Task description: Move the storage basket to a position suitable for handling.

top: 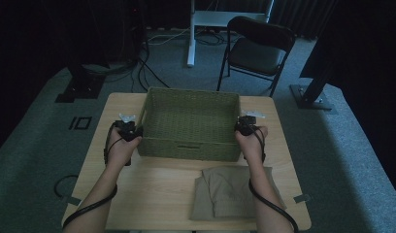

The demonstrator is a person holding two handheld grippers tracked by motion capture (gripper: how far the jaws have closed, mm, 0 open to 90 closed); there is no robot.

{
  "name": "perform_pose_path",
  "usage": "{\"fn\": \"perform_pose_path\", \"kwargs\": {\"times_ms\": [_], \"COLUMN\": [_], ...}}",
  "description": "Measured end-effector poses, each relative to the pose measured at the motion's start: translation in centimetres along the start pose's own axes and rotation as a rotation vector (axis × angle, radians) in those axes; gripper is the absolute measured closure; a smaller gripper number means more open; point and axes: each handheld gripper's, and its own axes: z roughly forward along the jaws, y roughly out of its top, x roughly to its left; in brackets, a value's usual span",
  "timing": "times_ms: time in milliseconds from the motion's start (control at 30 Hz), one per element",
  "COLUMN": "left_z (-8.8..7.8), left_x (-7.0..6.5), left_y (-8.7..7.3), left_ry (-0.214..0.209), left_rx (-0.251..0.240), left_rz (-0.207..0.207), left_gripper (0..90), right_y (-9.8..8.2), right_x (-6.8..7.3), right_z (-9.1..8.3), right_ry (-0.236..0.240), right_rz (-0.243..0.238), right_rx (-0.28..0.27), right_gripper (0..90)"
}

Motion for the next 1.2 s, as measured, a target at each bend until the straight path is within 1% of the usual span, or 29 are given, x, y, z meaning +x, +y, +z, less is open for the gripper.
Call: {"fn": "perform_pose_path", "kwargs": {"times_ms": [67, 100, 200, 233, 267, 400, 433, 467, 500, 533, 567, 600, 633, 667, 700, 800, 867, 1000, 1133, 1200], "left_z": [0.0, 0.3, 0.5, 0.5, 0.6, 0.8, 0.8, 0.8, 1.0, 1.0, 1.0, 1.0, 1.0, 1.0, 1.0, 1.1, 1.1, 1.2, 1.3, 1.4], "left_x": [0.0, -1.0, -1.9, -1.9, -2.6, -3.9, -3.9, -3.9, -4.6, -5.2, -5.2, -5.8, -5.8, -5.8, -6.6, -7.5, -7.7, -8.6, -9.4, -9.9], "left_y": [0.0, 0.1, 0.1, 0.1, 0.2, 0.3, 0.3, 0.3, 0.3, 0.2, 0.2, 0.2, 0.2, 0.2, 0.2, 0.2, 0.1, 0.1, 0.2, 0.2], "left_ry": [0.000, -0.011, -0.021, -0.021, -0.025, -0.029, -0.029, -0.029, -0.036, -0.038, -0.038, -0.041, -0.041, -0.041, -0.048, -0.053, -0.057, -0.074, -0.085, -0.088], "left_rx": [0.000, 0.001, 0.003, 0.003, 0.003, 0.004, 0.004, 0.004, 0.001, 0.002, 0.002, 0.004, 0.004, 0.004, 0.008, 0.009, 0.009, 0.011, 0.016, 0.018], "left_rz": [0.000, -0.001, 0.004, 0.004, 0.006, 0.008, 0.008, 0.008, 0.002, 0.006, 0.006, 0.011, 0.011, 0.011, 0.023, 0.022, 0.022, 0.022, 0.038, 0.042], "left_gripper": [82.4, 82.4, 82.3, 82.3, 82.2, 82.2, 82.2, 82.2, 82.2, 82.1, 82.0, 82.0, 82.0, 82.0, 82.0, 82.0, 82.0, 81.9, 81.5, 81.5], "right_y": [0.0, 0.0, 0.0, 0.0, 0.0, -0.1, -0.1, -0.1, -0.1, -0.1, -0.1, -0.1, -0.1, -0.1, -0.1, -0.1, -0.1, -0.2, -0.3, -0.3], "right_x": [-0.2, -1.0, -2.0, -2.4, -2.7, -4.1, -4.1, -4.5, -4.5, -5.5, -5.5, -6.1, -6.1, -6.4, -7.0, -7.8, -8.1, -9.2, -10.0, -10.5], "right_z": [-0.1, -0.1, -0.3, -0.3, -0.3, -0.4, -0.4, -0.5, -0.5, -0.6, -0.6, -0.7, -0.7, -0.7, -0.8, -0.9, -0.9, -1.1, -1.2, -1.3], "right_ry": [-0.002, -0.006, -0.010, -0.010, -0.011, -0.009, -0.009, -0.009, -0.009, -0.007, -0.007, -0.013, -0.013, -0.015, -0.018, -0.022, -0.025, -0.022, -0.033, -0.039], "right_rz": [-0.002, 0.004, -0.001, 0.001, -0.002, 0.009, 0.009, 0.012, 0.012, 0.007, 0.007, -0.002, -0.002, -0.008, -0.010, -0.005, -0.002, 0.017, 0.010, 0.017], "right_rx": [0.002, 0.004, 0.005, 0.006, 0.008, 0.006, 0.006, 0.005, 0.005, 0.004, 0.004, 0.008, 0.008, 0.009, 0.014, 0.016, 0.016, 0.015, 0.018, 0.018], "right_gripper": [77.5, 77.6, 77.7, 77.7, 77.6, 77.7, 77.7, 77.7, 77.8, 77.6, 77.6, 77.8, 77.8, 77.8, 78.1, 78.6, 78.8, 79.0, 79.3, 79.6]}}
